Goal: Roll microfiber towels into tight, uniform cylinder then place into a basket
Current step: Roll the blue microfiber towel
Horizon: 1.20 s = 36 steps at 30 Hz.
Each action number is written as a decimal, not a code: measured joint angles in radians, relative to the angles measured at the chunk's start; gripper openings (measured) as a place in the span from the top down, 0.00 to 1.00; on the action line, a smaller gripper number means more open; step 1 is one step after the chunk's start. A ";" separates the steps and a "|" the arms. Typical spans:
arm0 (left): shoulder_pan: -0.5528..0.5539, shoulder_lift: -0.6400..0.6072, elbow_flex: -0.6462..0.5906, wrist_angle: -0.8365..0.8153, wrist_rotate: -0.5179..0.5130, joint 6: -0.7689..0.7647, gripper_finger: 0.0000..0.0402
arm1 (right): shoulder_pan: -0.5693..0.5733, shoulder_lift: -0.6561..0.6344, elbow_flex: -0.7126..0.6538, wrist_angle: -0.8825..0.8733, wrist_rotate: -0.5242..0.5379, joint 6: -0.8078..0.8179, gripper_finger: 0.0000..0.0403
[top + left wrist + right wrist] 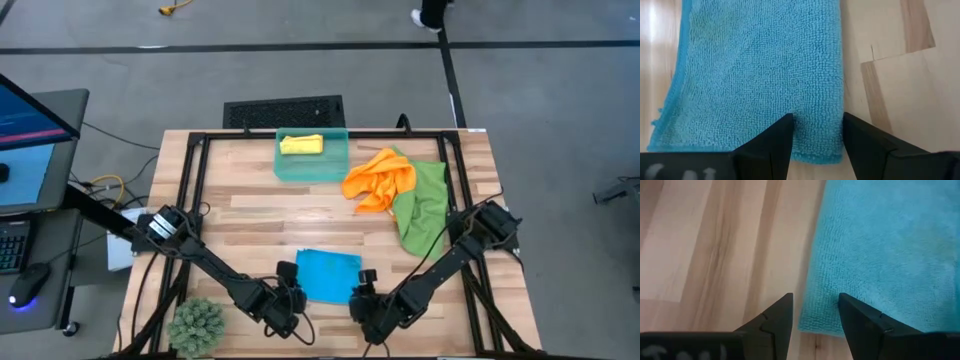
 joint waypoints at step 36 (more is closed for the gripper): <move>0.016 0.014 0.138 -0.195 0.182 -0.223 0.98 | -0.086 -0.010 -0.002 -0.038 -0.194 -0.028 0.97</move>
